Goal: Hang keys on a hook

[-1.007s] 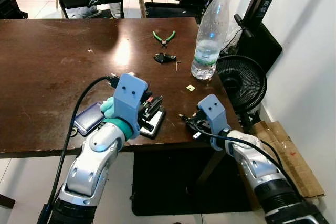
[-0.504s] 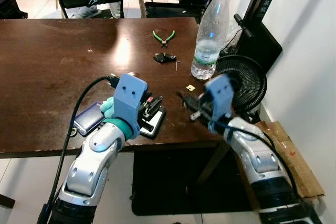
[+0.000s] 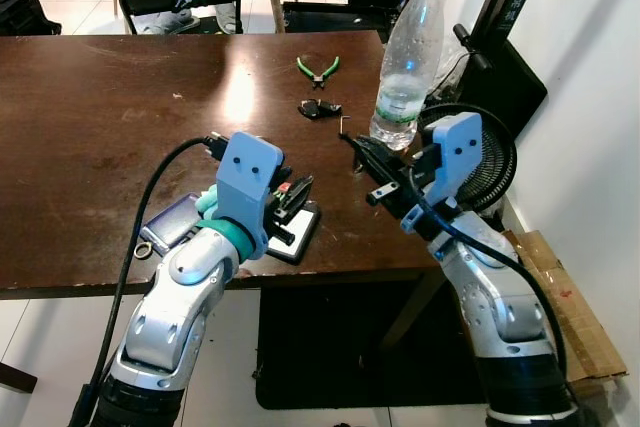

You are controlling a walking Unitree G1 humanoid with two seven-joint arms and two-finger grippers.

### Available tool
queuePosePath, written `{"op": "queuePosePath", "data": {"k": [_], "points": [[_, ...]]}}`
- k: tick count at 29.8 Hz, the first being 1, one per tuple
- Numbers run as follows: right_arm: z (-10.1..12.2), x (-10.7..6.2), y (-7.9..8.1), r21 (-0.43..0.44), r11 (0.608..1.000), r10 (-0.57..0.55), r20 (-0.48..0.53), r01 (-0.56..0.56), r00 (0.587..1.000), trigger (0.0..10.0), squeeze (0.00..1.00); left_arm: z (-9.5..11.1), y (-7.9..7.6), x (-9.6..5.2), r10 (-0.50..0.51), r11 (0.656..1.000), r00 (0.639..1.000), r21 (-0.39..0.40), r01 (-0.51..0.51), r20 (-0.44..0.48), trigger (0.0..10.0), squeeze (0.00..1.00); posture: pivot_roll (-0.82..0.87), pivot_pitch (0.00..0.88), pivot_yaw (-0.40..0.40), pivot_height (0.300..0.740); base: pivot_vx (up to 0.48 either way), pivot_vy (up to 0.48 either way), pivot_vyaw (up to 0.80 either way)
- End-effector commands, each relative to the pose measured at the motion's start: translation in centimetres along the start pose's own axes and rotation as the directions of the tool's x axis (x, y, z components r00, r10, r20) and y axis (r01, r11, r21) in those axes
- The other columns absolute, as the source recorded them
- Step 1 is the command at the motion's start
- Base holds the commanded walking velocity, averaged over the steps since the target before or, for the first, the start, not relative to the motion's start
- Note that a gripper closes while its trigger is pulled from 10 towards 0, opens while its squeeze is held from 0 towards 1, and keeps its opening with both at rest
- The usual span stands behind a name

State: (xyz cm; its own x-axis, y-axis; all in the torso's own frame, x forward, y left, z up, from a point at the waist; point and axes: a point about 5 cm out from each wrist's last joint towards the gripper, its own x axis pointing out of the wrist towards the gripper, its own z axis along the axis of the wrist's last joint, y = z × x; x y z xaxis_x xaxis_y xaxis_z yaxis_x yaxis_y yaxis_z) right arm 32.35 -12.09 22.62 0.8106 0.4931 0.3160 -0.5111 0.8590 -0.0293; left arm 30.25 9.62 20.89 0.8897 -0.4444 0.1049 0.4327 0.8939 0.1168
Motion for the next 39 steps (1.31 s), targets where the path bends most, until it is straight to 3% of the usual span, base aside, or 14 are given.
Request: {"op": "queuePosePath", "data": {"k": [1, 5, 8, 39], "points": [[0.2, -0.1, -0.6, -0.005, 0.996, -0.086, 0.043, 0.086, 0.995, 10.0, 0.0, 0.3, 1.0, -0.3, 0.101, 0.995, 0.994, 0.021, -0.102, 0.035, 10.0, 0.0, -0.07, 0.092, 0.091, 0.74, 0.0, 0.0, 0.0], [0.0, -0.3, -0.9, -0.021, 0.987, -0.158, 0.064, 0.159, 0.985, 10.0, 0.0, 0.6, 2.0, -0.9, 0.217, 0.972, 0.974, 0.08, -0.222, 0.065, 10.0, 0.0, -0.07, 0.094, 0.087, 0.74, 0.0, 0.0, 0.0], [-0.4, -0.4, -0.6, -0.016, 0.985, -0.171, 0.051, 0.172, 0.984, 10.0, 0.0, 0.5, 2.4, -1.3, 0.245, 0.962, 0.967, 0.106, -0.251, 0.067, 10.0, 0.0, -0.06, 0.093, 0.081, 0.74, -0.136, 0.0, 0.0], [-0.9, 0.4, 0.0, -0.045, 0.984, -0.169, 0.041, 0.171, 0.985, 10.0, 0.0, 0.5, 2.8, -1.3, 0.29, 0.947, 0.954, 0.12, -0.298, 0.076, 10.0, 0.0, -0.05, 0.094, 0.075, 0.74, -0.471, 0.0, 0.0]]}}
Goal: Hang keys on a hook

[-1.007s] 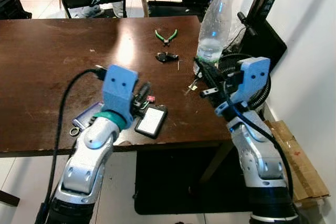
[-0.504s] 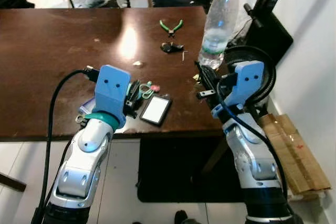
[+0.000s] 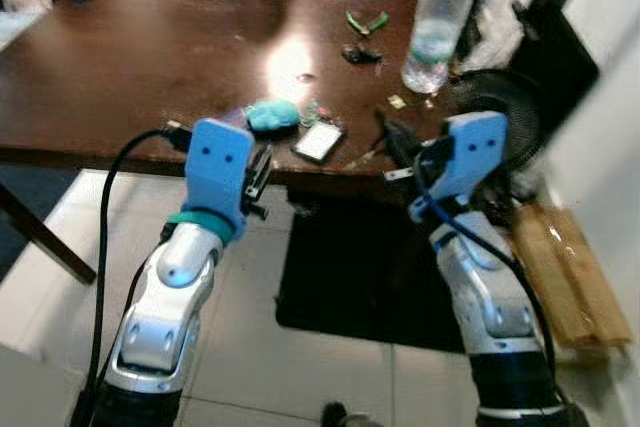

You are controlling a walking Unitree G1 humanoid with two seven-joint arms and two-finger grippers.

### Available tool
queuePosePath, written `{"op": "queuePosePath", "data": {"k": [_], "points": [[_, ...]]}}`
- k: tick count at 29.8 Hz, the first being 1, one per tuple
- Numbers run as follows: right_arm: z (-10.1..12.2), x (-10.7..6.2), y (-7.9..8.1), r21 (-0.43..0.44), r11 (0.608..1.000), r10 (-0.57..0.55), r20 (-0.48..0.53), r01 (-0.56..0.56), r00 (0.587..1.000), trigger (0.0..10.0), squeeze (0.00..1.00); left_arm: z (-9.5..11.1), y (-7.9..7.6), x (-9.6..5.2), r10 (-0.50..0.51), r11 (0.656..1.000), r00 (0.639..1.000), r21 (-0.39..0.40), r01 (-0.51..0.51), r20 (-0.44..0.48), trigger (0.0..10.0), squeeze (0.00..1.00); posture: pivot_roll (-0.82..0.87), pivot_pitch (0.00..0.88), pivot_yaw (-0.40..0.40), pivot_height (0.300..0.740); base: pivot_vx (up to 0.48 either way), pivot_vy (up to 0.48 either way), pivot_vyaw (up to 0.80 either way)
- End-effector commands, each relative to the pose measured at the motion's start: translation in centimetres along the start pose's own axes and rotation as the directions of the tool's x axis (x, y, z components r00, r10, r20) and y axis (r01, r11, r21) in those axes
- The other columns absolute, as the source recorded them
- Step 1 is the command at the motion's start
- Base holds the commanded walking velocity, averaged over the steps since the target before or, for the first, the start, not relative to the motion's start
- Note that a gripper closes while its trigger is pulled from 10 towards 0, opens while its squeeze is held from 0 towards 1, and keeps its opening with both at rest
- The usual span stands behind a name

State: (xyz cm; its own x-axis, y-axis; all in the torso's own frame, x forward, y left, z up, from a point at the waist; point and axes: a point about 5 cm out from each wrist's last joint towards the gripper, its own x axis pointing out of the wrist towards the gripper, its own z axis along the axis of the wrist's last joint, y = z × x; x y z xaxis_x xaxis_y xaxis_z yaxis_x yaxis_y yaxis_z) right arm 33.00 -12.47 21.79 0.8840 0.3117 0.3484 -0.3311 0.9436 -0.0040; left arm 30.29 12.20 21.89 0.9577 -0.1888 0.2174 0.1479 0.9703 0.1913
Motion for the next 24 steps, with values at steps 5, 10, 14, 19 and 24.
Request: {"op": "queuePosePath", "data": {"k": [5, 10, 14, 19, 24], "points": [[0.0, 0.2, 0.7, -0.012, 0.999, 0.039, 0.01, -0.038, 0.999, 10.0, 0.0, -0.3, 0.4, -0.2, 0.019, 1.0, 1.0, 0.011, -0.019, -0.012, 10.0, 0.0, -0.05, 0.094, 0.075, 0.74, -0.441, 0.0, 0.0], [0.1, 0.2, 0.8, -0.027, 0.998, 0.056, 0.013, -0.056, 0.998, 10.0, 0.0, -0.3, 0.2, -0.1, 0.005, 1.0, 1.0, -0.005, -0.005, -0.018, 10.0, 0.0, -0.05, 0.094, 0.076, 0.74, 0.0, 0.0, 0.66], [0.2, 0.3, 0.8, -0.038, 0.997, 0.061, 0.017, -0.06, 0.998, 10.0, 0.0, -0.3, 0.0, 0.0, -0.013, 1.0, 0.999, -0.013, 0.013, -0.033, 10.0, 0.0, -0.05, 0.088, 0.078, 0.74, 0.0, 0.0, 0.77], [0.9, 0.8, 0.7, -0.059, 0.996, 0.067, 0.044, -0.064, 0.997, 10.0, 0.0, 0.0, -0.5, 0.2, -0.039, 0.998, 0.998, -0.044, 0.037, -0.053, 10.0, 0.0, -0.05, 0.076, 0.077, 0.74, 0.0, 0.0, 0.76], [1.5, 1.1, 0.7, -0.073, 0.995, 0.074, 0.064, -0.069, 0.995, 10.0, 0.0, 0.5, -0.6, 0.3, -0.038, 0.999, 0.999, -0.028, 0.037, -0.026, 10.0, 0.0, -0.05, 0.07, 0.077, 0.74, 0.0, 0.0, 0.76]]}}
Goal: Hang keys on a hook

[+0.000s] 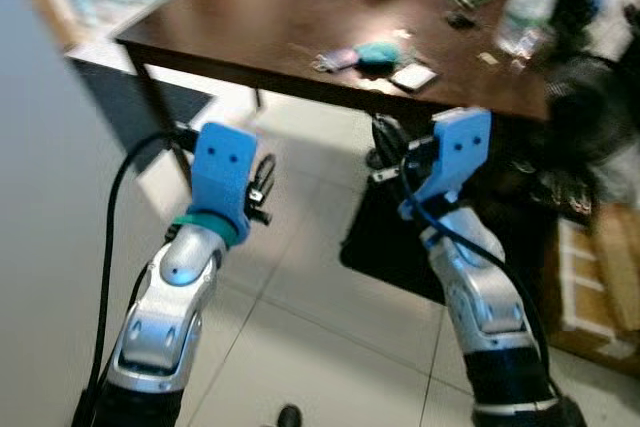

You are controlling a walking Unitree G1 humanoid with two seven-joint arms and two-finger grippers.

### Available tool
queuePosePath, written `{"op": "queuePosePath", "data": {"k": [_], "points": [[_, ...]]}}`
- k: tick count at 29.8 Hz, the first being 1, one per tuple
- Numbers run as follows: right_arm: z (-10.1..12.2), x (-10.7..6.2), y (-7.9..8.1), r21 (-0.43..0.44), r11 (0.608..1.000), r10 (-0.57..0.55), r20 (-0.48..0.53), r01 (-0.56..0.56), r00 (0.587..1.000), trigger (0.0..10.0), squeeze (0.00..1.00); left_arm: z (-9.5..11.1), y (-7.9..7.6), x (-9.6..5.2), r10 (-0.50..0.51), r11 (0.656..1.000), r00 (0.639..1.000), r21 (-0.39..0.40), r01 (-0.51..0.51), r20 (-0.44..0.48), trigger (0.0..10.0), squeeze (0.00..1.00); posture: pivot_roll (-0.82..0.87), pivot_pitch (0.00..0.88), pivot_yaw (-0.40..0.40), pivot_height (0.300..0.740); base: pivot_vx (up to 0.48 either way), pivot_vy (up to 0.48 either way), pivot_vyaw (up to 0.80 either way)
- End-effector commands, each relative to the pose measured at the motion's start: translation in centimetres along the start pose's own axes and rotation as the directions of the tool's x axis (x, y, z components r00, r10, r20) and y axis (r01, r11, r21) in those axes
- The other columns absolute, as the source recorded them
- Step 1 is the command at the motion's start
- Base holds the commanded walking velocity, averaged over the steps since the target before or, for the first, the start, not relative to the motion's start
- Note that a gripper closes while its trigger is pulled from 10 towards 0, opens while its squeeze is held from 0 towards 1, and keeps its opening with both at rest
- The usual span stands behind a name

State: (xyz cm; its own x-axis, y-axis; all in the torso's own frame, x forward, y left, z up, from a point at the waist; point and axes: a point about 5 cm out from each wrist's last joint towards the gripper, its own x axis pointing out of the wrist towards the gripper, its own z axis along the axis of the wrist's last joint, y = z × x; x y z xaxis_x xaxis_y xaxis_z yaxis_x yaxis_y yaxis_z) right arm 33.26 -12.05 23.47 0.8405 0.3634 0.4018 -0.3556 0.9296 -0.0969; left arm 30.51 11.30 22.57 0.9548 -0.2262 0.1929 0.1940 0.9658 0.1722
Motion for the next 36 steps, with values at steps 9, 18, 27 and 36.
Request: {"op": "queuePosePath", "data": {"k": [9, 18, 27, 36], "points": [[0.8, 0.6, 0.6, 0.0, 1.0, 0.025, 0.038, -0.025, 0.999, 10.0, 0.0, 0.6, 0.1, 0.0, -0.007, 1.0, 1.0, 0.014, 0.006, 0.018, 10.0, 0.0, -0.06, 0.057, 0.078, 0.74, 0.0, 0.0, 0.75], [0.8, 0.7, 0.9, 0.006, 1.0, 0.024, 0.044, -0.025, 0.999, 10.0, 0.0, 1.6, -0.1, 0.0, -0.027, 0.999, 0.999, 0.025, 0.026, 0.044, 10.0, 0.0, -0.05, 0.058, 0.079, 0.74, 0.0, 0.0, 0.75], [1.0, 0.8, 1.0, 0.014, 1.0, 0.022, 0.052, -0.023, 0.998, 10.0, 0.0, 3.2, 0.1, 0.4, -0.004, 0.999, 0.994, 0.045, -0.001, 0.106, 10.0, 0.0, -0.05, 0.065, 0.082, 0.74, 0.0, 0.0, 0.75], [1.0, 0.8, 1.1, 0.028, 0.999, 0.021, 0.056, -0.023, 0.998, 10.0, 0.0, 3.7, 0.4, 0.5, 0.019, 0.998, 0.993, 0.063, -0.027, 0.121, 10.0, 0.0, -0.05, 0.071, 0.083, 0.74, 0.247, 0.0, 0.74]]}}
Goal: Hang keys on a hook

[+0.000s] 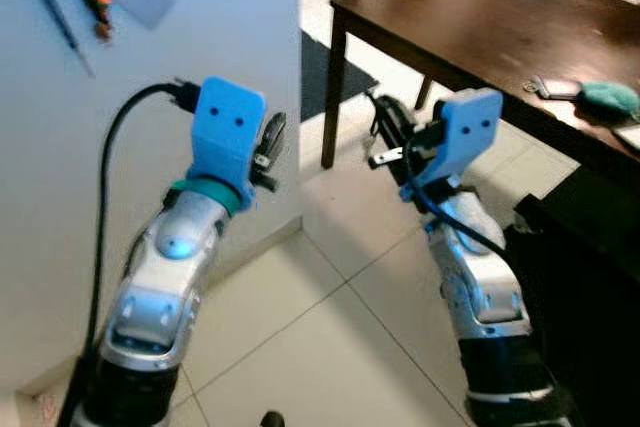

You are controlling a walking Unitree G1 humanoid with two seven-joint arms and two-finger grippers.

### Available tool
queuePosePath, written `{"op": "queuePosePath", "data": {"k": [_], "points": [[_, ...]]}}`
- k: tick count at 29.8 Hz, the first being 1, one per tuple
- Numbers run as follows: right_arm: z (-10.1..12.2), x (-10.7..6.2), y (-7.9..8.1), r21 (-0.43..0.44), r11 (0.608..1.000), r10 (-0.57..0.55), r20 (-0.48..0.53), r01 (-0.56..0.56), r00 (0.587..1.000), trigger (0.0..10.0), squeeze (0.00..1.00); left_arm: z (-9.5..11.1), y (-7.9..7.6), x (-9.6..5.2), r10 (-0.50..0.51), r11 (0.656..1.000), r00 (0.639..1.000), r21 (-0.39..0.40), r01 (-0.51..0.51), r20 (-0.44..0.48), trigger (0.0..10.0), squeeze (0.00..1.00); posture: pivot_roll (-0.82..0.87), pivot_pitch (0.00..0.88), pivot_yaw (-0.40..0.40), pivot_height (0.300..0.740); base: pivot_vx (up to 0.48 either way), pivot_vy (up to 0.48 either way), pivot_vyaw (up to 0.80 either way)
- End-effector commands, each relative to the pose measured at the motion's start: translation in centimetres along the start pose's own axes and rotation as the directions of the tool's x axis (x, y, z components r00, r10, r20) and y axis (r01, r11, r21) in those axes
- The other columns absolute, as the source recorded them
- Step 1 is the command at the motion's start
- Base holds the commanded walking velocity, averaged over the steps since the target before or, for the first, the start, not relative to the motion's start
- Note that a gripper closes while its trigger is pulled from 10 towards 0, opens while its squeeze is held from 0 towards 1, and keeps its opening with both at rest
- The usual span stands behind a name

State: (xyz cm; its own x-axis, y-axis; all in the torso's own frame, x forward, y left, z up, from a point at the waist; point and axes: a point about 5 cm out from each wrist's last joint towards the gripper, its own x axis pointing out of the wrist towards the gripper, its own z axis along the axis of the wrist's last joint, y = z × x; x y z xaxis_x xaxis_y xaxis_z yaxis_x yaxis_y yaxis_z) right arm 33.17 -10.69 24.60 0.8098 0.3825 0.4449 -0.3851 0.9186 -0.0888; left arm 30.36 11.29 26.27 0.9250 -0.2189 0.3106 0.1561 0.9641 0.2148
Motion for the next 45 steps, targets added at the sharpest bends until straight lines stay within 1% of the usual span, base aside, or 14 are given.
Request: {"op": "queuePosePath", "data": {"k": [1, 8, 15, 19, 25, 28, 39, 40, 42, 43, 44, 45], "points": [[0.0, -0.1, 0.0, 0.017, 1.0, -0.003, 0.008, 0.003, 1.0, 10.0, 0.0, 0.1, -0.1, 0.0, 0.0, 1.0, 1.0, 0.017, 0.0, 0.001, 10.0, 0.0, -0.05, 0.072, 0.083, 0.74, 0.458, 0.0, 0.0], [0.1, -0.2, 0.1, 0.028, 1.0, -0.005, 0.013, 0.005, 1.0, 10.0, 0.0, 0.2, -0.2, 0.1, -0.004, 1.0, 1.0, 0.018, 0.004, 0.004, 10.0, 0.0, -0.05, 0.073, 0.083, 0.74, 0.458, 0.0, 0.0], [0.1, -0.2, -0.2, 0.028, 0.999, -0.022, 0.016, 0.021, 1.0, 10.0, 0.0, 0.4, -0.4, 0.2, -0.012, 1.0, 1.0, 0.014, 0.012, 0.012, 10.0, 0.0, -0.05, 0.074, 0.084, 0.74, 0.458, 0.0, 0.0], [0.0, -0.2, -0.5, 0.019, 0.999, -0.035, 0.012, 0.035, 0.999, 10.0, 0.0, 0.7, -0.5, 0.3, -0.012, 1.0, 1.0, 0.011, 0.012, 0.02, 10.0, 0.0, -0.06, 0.075, 0.082, 0.74, 0.456, 0.0, 0.0], [0.0, -0.3, -0.3, -0.004, 1.0, -0.015, 0.005, 0.015, 1.0, 10.0, 0.0, 1.0, -0.3, 0.4, 0.001, 1.0, 1.0, 0.011, -0.002, 0.031, 10.0, 0.0, -0.05, 0.076, 0.081, 0.74, 0.451, 0.0, 0.0], [-0.1, -0.3, -0.1, -0.031, 1.0, 0.005, 0.0, -0.005, 1.0, 10.0, 0.0, 1.0, 0.0, 0.4, 0.011, 1.0, 1.0, 0.013, -0.012, 0.028, 10.0, 0.0, -0.05, 0.076, 0.082, 0.74, 0.45, 0.0, 0.8], [-0.1, -0.3, 0.2, -0.048, 0.998, 0.027, 0.001, -0.027, 1.0, 10.0, 0.0, 0.9, 0.2, 0.2, 0.022, 1.0, 0.999, 0.007, -0.022, 0.029, 10.0, 0.0, -0.05, 0.076, 0.082, 0.74, 0.446, 0.0, 0.8], [0.0, -0.5, 0.7, -0.014, 0.997, 0.081, -0.001, -0.081, 0.997, 10.0, 0.0, 1.1, 0.4, -0.2, 0.039, 0.999, 0.998, -0.015, -0.038, 0.044, 10.0, 0.0, -0.06, 0.078, 0.084, 0.74, 0.0, 0.0, 0.0], [0.0, -0.5, 0.7, -0.014, 0.997, 0.081, -0.001, -0.081, 0.997, 10.0, 0.0, 1.1, 0.4, -0.2, 0.039, 0.999, 0.998, -0.015, -0.038, 0.044, 10.0, 0.0, -0.06, 0.078, 0.084, 0.74, 0.0, 0.0, 0.0], [0.0, -1.0, 1.5, 0.014, 0.986, 0.169, -0.008, -0.169, 0.986, 10.0, 0.0, 1.4, 0.8, -1.2, 0.035, 0.999, 0.997, -0.035, -0.033, 0.073, 10.0, 0.0, -0.06, 0.079, 0.09, 0.74, 0.0, 0.0, 0.0], [-0.1, -1.5, 2.2, 0.045, 0.97, 0.241, -0.016, -0.24, 0.97, 10.0, 0.0, 1.6, 1.1, -2.3, 0.009, 0.999, 0.996, -0.042, -0.006, 0.087, 10.0, 0.0, -0.06, 0.08, 0.088, 0.74, 0.0, 0.0, 0.0], [-0.1, -1.5, 2.2, 0.045, 0.97, 0.241, -0.016, -0.24, 0.97, 10.0, 0.0, 1.6, 1.1, -2.3, 0.009, 0.999, 0.996, -0.042, -0.006, 0.087, 10.0, 0.0, -0.06, 0.08, 0.088, 0.74, 0.0, 0.0, 0.0]]}}
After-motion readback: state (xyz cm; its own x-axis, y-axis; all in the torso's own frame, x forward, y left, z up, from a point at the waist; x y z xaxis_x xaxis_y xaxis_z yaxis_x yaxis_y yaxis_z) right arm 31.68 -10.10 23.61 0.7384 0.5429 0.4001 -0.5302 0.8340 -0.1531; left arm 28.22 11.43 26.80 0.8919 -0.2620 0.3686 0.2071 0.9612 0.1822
